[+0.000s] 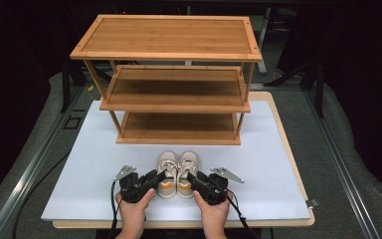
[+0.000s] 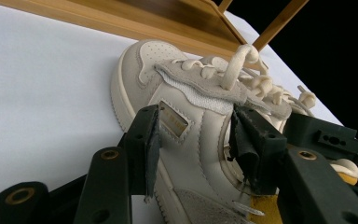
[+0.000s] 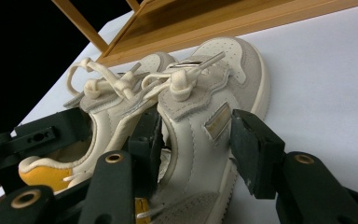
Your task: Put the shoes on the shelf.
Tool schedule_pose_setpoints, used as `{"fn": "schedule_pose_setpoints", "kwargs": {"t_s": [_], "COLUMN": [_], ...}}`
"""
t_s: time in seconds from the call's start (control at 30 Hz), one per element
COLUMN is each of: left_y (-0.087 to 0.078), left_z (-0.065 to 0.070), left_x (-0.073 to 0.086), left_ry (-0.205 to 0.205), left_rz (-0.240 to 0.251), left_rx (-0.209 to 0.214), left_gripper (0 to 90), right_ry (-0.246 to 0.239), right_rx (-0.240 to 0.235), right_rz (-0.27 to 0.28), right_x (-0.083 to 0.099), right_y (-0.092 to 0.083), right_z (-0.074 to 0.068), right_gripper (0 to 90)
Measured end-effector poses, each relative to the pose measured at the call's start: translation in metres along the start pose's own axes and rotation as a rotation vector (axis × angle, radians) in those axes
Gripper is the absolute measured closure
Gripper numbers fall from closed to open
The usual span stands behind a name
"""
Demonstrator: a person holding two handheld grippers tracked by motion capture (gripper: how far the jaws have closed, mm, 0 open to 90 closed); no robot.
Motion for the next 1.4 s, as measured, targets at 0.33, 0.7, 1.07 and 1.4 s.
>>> {"fn": "schedule_pose_setpoints", "kwargs": {"t_s": [0.33, 0.7, 1.07, 1.4], "left_y": [0.0, 0.0002, 0.0021, 0.0022], "left_z": [0.0008, 0.0023, 0.0019, 0.0007], "left_x": [0.0011, 0.0009, 0.0007, 0.0008], "left_ry": [0.002, -0.001, -0.005, -0.017], "left_rz": [0.028, 0.008, 0.008, 0.026], "left_rx": [-0.019, -0.042, -0.025, -0.002], "left_gripper": [54.0, 53.9, 55.3, 56.5], "right_ry": [0.014, 0.012, -0.023, 0.021], "right_rx": [0.019, 0.041, 0.07, 0.064], "right_rz": [0.029, 0.032, 0.038, 0.062], "right_x": [0.0017, 0.0027, 0.0022, 0.0004], "right_y": [-0.0001, -0.0009, 0.0019, 0.0037], "right_z": [-0.0008, -0.0019, -0.004, -0.0029], "right_gripper": [54.5, 54.4, 55.9, 58.8]}}
Point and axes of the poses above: each handheld gripper's, and its own axes: y roughly forward along the jaws, x roughly out of its underside, z roughly to its right, the point moved 8 cm from there along y, roughly forward along the jaws, and after that the axes turned 8 degrees about x, right-handed, at the moved point
